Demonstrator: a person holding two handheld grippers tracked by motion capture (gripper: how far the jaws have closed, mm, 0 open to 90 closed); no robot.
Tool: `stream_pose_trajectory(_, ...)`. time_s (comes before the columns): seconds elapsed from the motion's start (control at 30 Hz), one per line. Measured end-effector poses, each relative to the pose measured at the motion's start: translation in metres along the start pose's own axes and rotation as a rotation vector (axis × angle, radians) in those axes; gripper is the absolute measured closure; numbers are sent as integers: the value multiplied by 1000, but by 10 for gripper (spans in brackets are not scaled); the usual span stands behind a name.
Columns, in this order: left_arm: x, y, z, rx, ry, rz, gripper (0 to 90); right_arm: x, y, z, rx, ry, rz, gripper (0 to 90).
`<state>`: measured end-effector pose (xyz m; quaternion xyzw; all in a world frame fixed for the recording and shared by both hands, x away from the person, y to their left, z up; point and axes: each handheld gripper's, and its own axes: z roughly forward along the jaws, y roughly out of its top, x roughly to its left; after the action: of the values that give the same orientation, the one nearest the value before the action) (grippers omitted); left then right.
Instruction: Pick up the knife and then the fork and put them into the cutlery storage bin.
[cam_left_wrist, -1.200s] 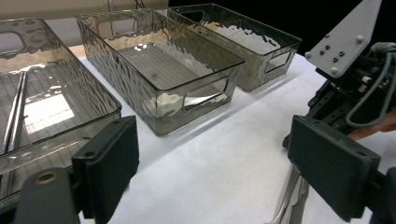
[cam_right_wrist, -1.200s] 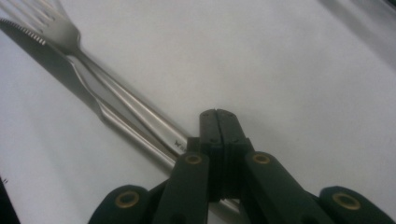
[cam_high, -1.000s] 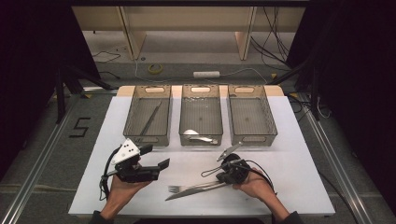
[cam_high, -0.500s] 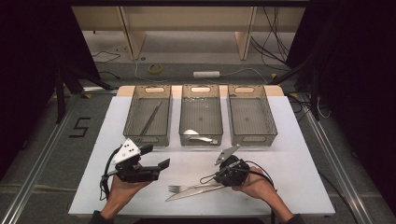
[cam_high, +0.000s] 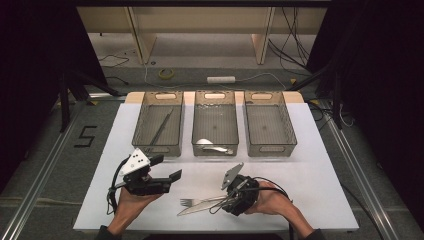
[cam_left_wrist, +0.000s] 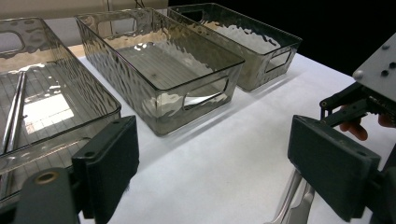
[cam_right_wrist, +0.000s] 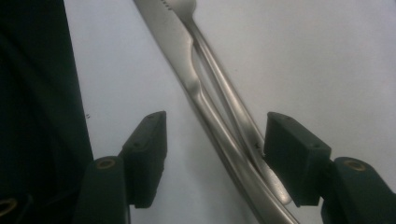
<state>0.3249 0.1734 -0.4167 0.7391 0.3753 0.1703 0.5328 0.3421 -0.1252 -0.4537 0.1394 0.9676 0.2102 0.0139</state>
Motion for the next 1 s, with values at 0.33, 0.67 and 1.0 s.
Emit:
stream_pose_trajectory(0.33,0,0,0,0,0,2,162,2,5,7,52,-1,-38,475)
stream_pose_trajectory(0.67,0,0,0,3,-1,5,162,2,8,10,83,-2,-56,549)
stream_pose_trajectory(1.0,-1,0,0,3,-1,6,162,2,10,13,121,-19,-84,626)
